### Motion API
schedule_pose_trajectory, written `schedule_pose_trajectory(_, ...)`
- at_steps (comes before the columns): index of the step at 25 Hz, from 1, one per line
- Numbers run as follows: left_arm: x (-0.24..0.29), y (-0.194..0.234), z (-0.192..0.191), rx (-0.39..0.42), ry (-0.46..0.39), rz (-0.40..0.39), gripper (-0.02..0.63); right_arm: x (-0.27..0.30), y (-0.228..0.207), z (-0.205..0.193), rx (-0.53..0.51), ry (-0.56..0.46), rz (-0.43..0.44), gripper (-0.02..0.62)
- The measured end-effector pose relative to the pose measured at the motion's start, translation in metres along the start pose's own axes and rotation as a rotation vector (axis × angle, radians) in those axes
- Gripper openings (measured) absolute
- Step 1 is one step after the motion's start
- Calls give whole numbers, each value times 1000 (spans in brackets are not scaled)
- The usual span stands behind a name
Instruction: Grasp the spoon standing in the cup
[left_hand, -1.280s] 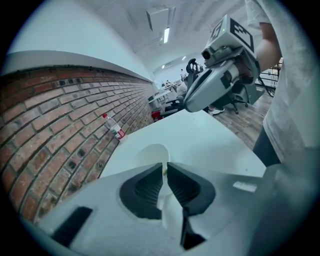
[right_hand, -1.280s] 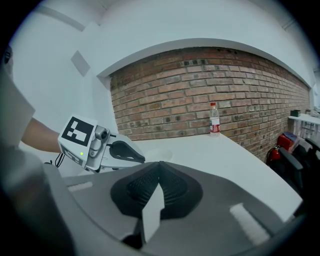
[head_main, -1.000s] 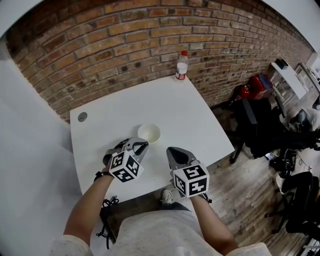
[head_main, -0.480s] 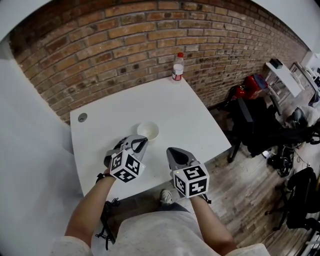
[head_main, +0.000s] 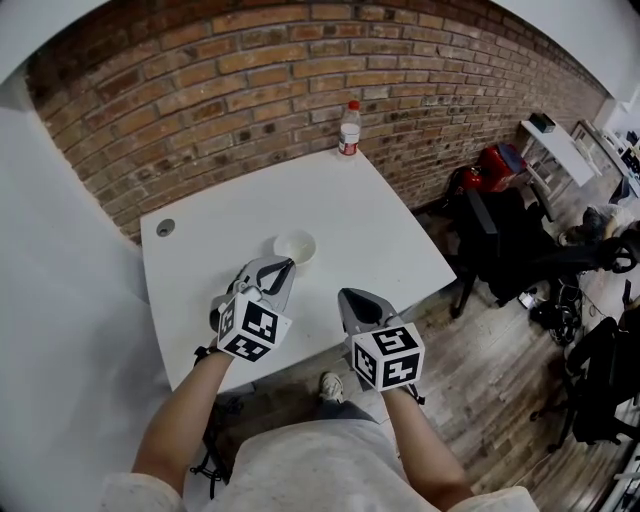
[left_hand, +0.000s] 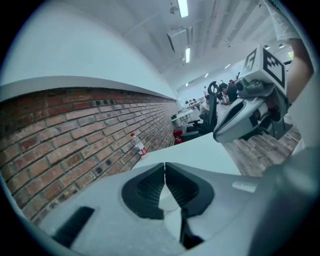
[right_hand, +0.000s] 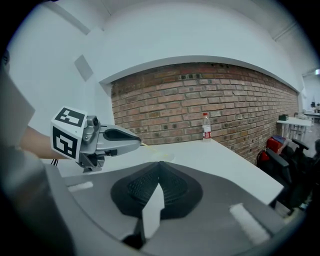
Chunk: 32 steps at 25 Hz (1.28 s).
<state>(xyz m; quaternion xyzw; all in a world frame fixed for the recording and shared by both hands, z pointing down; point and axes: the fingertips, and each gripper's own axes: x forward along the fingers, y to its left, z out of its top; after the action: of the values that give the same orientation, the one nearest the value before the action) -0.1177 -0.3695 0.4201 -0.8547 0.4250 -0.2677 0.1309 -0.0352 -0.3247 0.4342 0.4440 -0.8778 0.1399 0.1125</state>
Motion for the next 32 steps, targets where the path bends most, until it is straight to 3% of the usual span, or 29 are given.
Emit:
schedule_pose_trajectory(13,-36,-45,51,-99,-153,-14,8,-57,5,2,8,-57,-86,8)
schedule_pose_trajectory(32,-27,-152,90,-258,-218,-157,6,-166,-34,-26,58,-89,-266,8)
